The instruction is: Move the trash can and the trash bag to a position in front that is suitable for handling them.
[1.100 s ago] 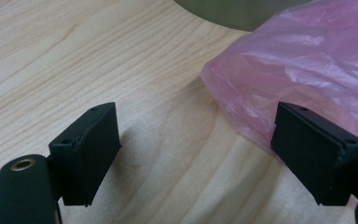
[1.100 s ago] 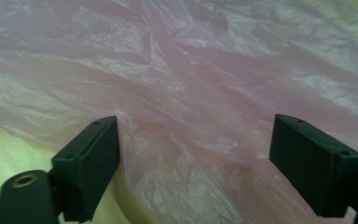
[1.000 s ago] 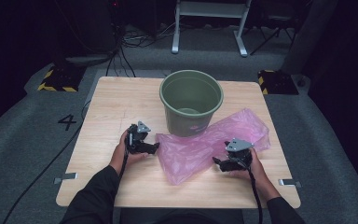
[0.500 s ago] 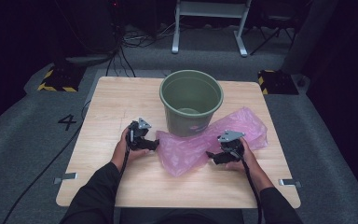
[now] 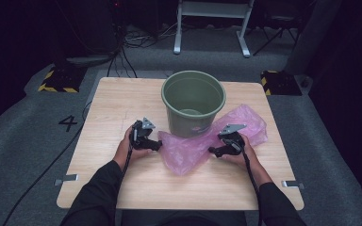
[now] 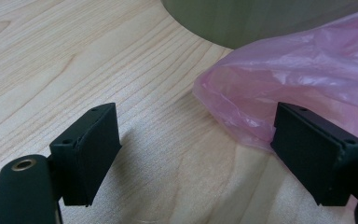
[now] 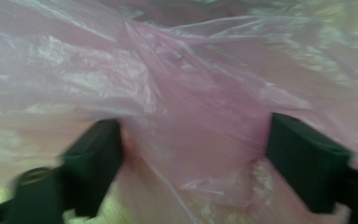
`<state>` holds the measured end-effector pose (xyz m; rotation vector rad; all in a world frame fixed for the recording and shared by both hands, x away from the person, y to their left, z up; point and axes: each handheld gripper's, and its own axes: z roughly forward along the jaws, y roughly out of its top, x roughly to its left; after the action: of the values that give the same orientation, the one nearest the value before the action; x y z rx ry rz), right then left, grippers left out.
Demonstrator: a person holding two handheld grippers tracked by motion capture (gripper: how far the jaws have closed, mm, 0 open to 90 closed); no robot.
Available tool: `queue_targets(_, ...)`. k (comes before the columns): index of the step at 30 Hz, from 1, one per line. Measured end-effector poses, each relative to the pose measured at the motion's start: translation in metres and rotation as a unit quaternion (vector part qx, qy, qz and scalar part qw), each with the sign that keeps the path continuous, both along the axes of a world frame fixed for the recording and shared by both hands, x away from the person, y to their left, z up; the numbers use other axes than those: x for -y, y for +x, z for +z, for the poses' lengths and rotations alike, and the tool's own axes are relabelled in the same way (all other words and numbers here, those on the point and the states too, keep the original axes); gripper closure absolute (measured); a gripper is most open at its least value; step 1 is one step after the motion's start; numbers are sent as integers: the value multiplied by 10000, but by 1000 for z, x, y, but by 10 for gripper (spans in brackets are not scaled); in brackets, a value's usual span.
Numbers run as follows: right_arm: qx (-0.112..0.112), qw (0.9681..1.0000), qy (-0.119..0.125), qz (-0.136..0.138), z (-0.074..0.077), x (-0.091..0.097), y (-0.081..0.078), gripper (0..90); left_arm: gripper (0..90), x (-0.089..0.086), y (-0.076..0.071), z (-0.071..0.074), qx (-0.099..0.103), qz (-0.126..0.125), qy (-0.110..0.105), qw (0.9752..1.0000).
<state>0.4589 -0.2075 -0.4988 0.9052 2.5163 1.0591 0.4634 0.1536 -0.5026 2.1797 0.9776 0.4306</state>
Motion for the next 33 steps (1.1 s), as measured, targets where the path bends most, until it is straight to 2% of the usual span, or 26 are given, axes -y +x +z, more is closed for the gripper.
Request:
queue_targets(1,43,9999,44,85,1,5,-1,416,154,0,0,0,-3,4,3,10000)
queue_targets(6,46,9999,51,81,2,11,-3,478,154,-1,0,0,-34,61,-17,10000)
queue_targets(7,41,9999,32,86,2,11,-4,504,154,-1,0,0,-83,86,-40,9999)
queue_targets(8,38,9999,36,100,3,11,-5,585,154,-2,0,0,-71,119,-39,9999)
queue_targets(9,38,9999,36,100,3,11,-5,585,156,-2,0,0,-71,119,-39,9999)
queue_targets(10,54,9999,39,91,3,11,-5,630,156,-2,-1,1,-53,115,8,9999)
queue_targets(11,75,9999,70,34,2,12,-5,696,165,-1,-2,2,-59,88,46,9999)
queue_targets(12,75,9999,70,34,2,12,-5,696,168,-1,-2,2,-59,88,46,9999)
queue_targets(13,99,9999,50,54,3,12,-5,760,173,-1,-4,4,-122,-2,45,9999)
queue_targets(14,99,9999,50,54,3,12,-5,760,170,-1,-4,4,-122,-2,45,9999)
queue_targets(15,224,9997,-53,14,3,10,-7,824,165,-2,-9,9,-107,-120,-61,9999)
queue_targets(16,224,9997,-53,14,3,10,-7,824,166,-2,-9,9,-107,-120,-61,9999)
queue_targets(17,396,9990,-180,73,3,8,-11,853,172,-4,-14,14,-34,-140,-204,9997)
queue_targets(19,421,9989,-209,72,3,7,-12,860,172,-11,-25,25,100,-221,-408,9989)
queue_targets(22,546,9983,-206,51,5,8,-16,877,195,-19,-43,35,280,-302,-322,9986)
queue_targets(24,595,9981,-130,19,7,10,-18,881,212,-29,-55,38,269,-410,-384,9981)
queue_targets(25,677,9977,-80,-30,10,13,-21,884,227,-35,-60,38,260,-373,-399,9982)
queue_targets(28,743,9972,-42,-29,12,15,-24,886,234,-51,-70,34,161,-302,-431,9985)
queue_targets(29,831,9965,-25,-62,16,17,-27,888,234,-61,-73,29,76,-237,-368,9990)
queue_targets(33,938,9955,90,-67,23,20,-32,890,230,-69,-77,22,-79,-141,-317,9994)
